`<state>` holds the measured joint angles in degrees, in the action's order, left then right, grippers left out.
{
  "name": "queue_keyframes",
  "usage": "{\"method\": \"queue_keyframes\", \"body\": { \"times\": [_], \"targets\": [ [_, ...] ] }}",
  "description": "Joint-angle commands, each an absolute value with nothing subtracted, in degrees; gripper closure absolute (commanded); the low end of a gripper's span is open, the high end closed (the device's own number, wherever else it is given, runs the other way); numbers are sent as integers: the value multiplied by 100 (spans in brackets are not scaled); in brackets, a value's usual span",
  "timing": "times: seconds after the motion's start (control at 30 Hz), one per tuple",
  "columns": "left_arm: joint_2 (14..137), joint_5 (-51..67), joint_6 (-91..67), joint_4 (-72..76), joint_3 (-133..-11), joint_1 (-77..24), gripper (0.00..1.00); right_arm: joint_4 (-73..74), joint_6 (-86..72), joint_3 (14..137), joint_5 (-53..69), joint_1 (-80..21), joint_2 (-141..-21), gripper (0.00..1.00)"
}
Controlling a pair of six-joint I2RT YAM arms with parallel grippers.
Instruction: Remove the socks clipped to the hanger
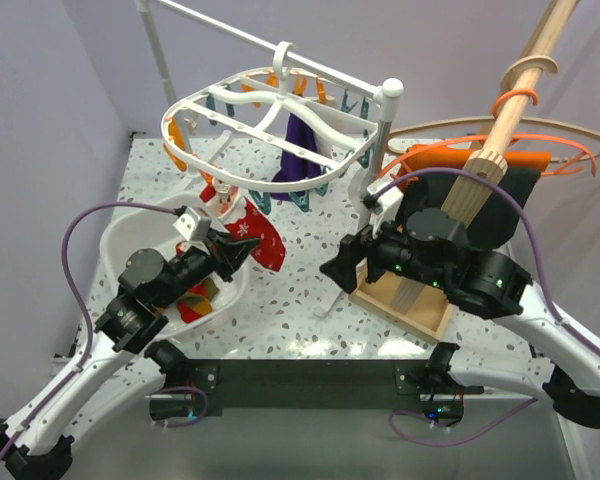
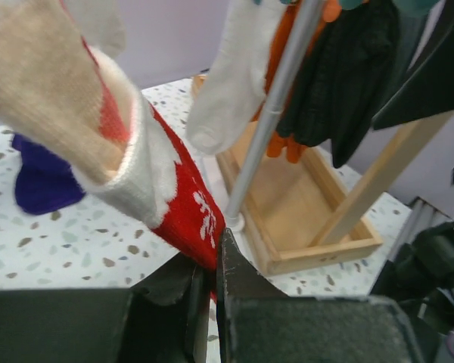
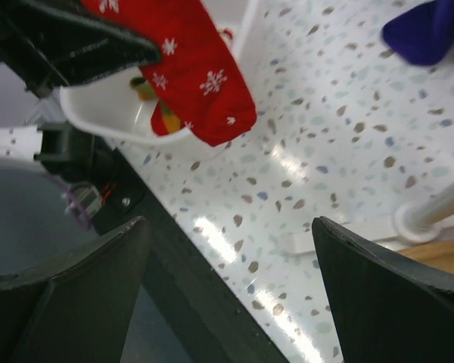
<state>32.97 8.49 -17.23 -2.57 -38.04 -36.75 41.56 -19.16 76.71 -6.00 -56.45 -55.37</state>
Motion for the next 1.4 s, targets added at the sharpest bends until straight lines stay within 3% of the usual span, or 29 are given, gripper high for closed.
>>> {"method": "queue_keyframes", "body": {
  "times": [0.0,0.17,0.37,0.53,0.8,0.9,0.93,0.97,1.07,1.1,1.17,1.23,1.37],
  "targets": [
    [3173,1713,-2320,-403,-3955,-3656,98,3176,-2170,6928,816,-5651,-5467,8],
    [2971,1863,-2566,-563,-4034,-3647,98,2129,-2487,6224,852,-5643,-5300,8],
    [2936,2215,-2742,-606,-4096,-3656,98,-381,-3093,5073,1028,-5660,-5607,8],
    [2892,2232,-2786,-668,-4087,-3656,98,-1045,-3243,4764,976,-5766,-5941,8],
    [2909,2267,-2777,-615,-4122,-3656,98,-1529,-3331,4729,1143,-5959,-6258,27],
    [2909,2285,-2795,-615,-4122,-3656,98,-1407,-3331,4737,950,-5977,-6214,56],
    [2909,2276,-2804,-615,-4139,-3648,98,-1363,-3348,4737,888,-5977,-6196,86],
    [2918,2268,-2804,-615,-4148,-3647,98,-1319,-3366,4729,870,-5977,-6188,97],
    [2927,2128,-2813,-816,-4288,-3647,83,-1249,-3454,4737,835,-5977,-6205,100],
    [2944,1866,-2708,-939,-4472,-3656,62,-1239,-3480,4737,800,-5977,-6196,100],
    [2927,1532,-2558,-1194,-4640,-3648,45,-1239,-3489,4720,800,-5977,-6161,100],
    [2874,1293,-2216,-1327,-4947,-3656,40,-1222,-3498,4720,774,-5977,-6144,100],
    [2856,293,-1399,-1705,-5632,-3647,40,-1178,-3481,4720,773,-5977,-6073,100]
  ]
}}
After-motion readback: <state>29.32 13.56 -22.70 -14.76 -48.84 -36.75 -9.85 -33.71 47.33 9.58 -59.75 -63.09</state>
